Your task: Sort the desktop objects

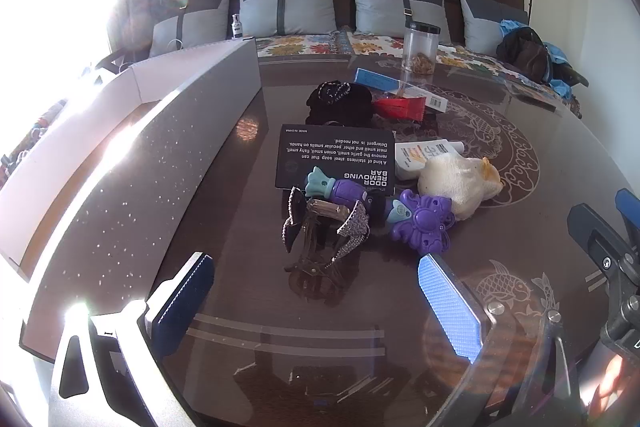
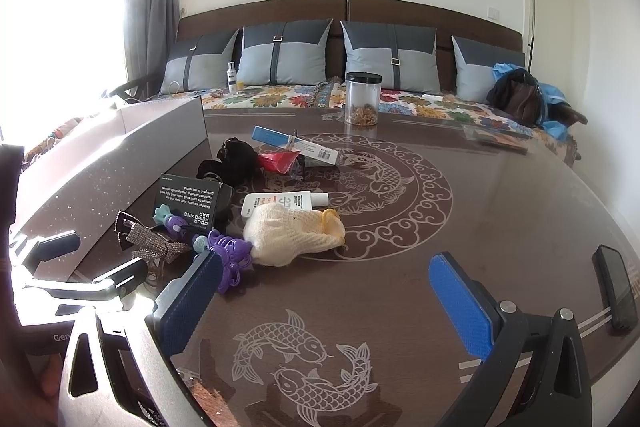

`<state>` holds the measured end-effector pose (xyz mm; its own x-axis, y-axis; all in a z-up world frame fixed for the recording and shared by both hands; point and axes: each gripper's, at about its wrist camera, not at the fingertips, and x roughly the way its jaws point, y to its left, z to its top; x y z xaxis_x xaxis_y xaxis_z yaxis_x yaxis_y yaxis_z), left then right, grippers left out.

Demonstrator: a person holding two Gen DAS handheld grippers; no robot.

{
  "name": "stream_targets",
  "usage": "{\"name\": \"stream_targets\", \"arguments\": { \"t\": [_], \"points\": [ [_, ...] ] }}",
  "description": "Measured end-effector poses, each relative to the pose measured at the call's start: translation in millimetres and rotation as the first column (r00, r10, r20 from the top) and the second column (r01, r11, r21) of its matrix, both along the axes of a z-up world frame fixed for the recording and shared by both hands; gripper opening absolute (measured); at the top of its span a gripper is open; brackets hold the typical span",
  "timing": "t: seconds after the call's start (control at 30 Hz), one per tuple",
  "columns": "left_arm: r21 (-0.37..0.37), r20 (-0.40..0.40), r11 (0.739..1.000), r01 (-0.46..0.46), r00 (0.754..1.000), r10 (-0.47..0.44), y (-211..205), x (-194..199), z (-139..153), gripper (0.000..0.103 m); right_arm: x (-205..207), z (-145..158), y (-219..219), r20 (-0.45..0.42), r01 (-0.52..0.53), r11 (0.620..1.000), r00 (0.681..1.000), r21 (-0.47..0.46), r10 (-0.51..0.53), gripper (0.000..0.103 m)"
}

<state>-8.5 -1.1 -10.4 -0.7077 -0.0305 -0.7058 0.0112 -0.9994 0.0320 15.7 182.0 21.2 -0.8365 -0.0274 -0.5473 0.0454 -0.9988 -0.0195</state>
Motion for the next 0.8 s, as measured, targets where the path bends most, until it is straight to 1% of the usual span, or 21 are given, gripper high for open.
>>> {"name": "stream_targets", "arguments": {
  "t": [0.3, 0.53, 0.8],
  "points": [
    [0.004, 0.015, 1.000, -0.014, 1.000, 0.014, -6, -3, -3, 0.103, -1, -3, 1, 0.010, 0.004, 1.000, 1.000, -0.002, -0.004, 0.103],
    [0.054, 0.040, 0.997, -0.057, 0.998, 0.055, -22, -5, -6, 0.103, -3, -4, 3, 0.017, 0.007, 1.000, 1.000, -0.012, -0.007, 0.103],
    [0.071, 0.065, 0.995, -0.066, 0.996, 0.061, -25, -8, -10, 0.103, -9, -12, 5, 0.066, 0.001, 0.999, 0.998, -0.039, 0.001, 0.103]
  ]
}}
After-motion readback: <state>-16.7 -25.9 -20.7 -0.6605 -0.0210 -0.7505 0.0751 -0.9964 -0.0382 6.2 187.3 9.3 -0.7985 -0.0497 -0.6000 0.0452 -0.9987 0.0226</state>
